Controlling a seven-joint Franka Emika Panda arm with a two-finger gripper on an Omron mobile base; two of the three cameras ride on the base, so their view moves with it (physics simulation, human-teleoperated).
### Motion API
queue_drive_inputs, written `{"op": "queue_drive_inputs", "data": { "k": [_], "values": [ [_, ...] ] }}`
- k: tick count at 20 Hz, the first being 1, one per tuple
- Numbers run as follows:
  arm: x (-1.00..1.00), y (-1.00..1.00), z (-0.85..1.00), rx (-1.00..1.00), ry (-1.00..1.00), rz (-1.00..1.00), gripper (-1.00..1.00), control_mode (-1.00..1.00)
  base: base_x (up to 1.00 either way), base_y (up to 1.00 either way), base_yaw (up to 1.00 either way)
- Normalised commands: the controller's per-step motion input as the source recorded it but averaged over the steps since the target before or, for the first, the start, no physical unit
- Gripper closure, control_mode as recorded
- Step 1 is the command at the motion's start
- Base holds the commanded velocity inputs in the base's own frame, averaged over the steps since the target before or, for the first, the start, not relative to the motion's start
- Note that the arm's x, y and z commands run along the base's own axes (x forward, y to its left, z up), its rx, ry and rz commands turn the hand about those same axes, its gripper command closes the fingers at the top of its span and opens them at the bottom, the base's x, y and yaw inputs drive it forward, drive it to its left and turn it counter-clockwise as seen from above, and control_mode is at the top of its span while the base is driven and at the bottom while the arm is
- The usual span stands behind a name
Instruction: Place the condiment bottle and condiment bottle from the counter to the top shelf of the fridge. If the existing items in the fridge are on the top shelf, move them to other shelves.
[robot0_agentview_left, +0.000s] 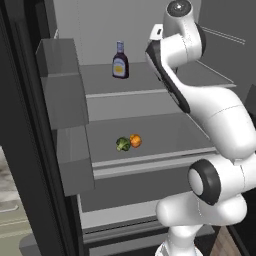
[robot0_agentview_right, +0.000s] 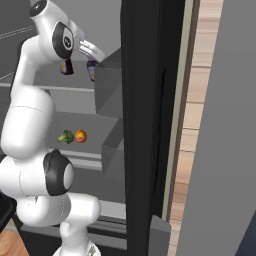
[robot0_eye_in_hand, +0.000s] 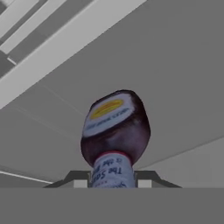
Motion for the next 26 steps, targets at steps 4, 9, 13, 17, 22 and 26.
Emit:
{"op": "queue_drive_inputs", "data": {
  "k": [4, 9, 13, 17, 22, 26],
  "values": [
    [0.13, 0.00, -0.02, 0.00, -0.04, 0.02, -1.00, -1.00, 0.00, 0.00, 0.00],
    [0.12, 0.00, -0.01, 0.00, -0.05, 0.04, -1.00, -1.00, 0.00, 0.00, 0.00],
    [0.10, 0.00, 0.00, 0.00, -0.03, 0.05, -1.00, -1.00, 0.00, 0.00, 0.00],
    [0.06, 0.00, 0.00, 0.00, -0.03, 0.04, -1.00, -1.00, 0.00, 0.00, 0.00],
    [0.03, 0.00, 0.00, 0.00, -0.01, 0.02, -1.00, -1.00, 0.00, 0.00, 0.00],
    [0.08, 0.00, 0.00, 0.00, -0.01, 0.02, -1.00, -1.00, 0.00, 0.00, 0.00]
  ]
}}
